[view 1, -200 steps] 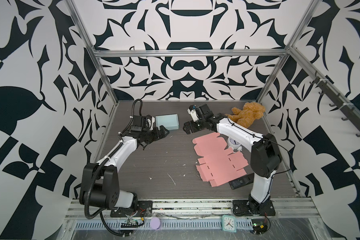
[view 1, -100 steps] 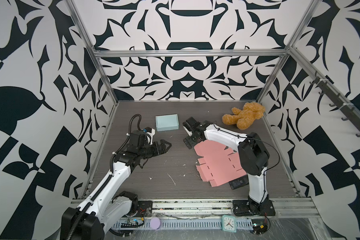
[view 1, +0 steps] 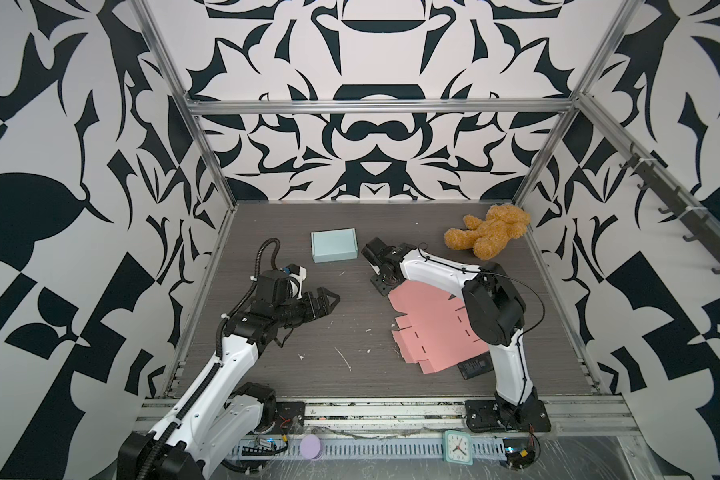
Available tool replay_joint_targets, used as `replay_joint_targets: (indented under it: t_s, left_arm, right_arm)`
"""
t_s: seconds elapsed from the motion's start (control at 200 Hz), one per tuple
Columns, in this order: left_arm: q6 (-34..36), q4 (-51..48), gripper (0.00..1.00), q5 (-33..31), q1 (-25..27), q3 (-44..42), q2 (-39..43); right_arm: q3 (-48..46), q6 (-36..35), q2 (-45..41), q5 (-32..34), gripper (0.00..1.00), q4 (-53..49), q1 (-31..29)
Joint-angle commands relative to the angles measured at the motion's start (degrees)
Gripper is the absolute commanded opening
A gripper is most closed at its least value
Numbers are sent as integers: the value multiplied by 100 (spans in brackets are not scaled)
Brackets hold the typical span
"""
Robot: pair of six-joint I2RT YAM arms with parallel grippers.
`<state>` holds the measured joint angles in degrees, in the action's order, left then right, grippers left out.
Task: Fold the paper box
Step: 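Grasp the far edge of the pink blank with the right gripper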
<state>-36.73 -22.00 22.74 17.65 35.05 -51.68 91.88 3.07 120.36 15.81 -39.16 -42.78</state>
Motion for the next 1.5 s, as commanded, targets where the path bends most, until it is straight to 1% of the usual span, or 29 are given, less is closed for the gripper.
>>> replay_joint_targets:
  t_s: [0.0,0.16,0.265,0.48,0.82,0.91,1.225,1.495]
  left_arm:
    - [-79,-76,99,-64,27,28,5]
    - [-97,-76,99,-95,28,33,-9]
    - [-91,-62,99,-103,24,28,-35]
    - [-124,3,99,-58,24,36,-105]
    - [-189,3,99,-107,28,28,-79]
    - [-225,6,99,-130,28,-6,-88]
    - [-274,29,99,-204,28,-51,-70]
    - [-280,12,99,-261,28,-42,-53]
  right_arm:
    - [246,-32,13,150,57,-15,-3]
    - [228,-52,84,151,54,-17,-8]
    - [183,-57,110,177,51,19,-4]
    - [121,-101,137,246,37,75,-9]
    - [65,-114,93,281,26,147,-8]
    - [66,-123,102,279,21,135,-2]
    - [21,-127,58,341,15,127,-4]
    - [-3,-108,-11,420,13,121,-15]
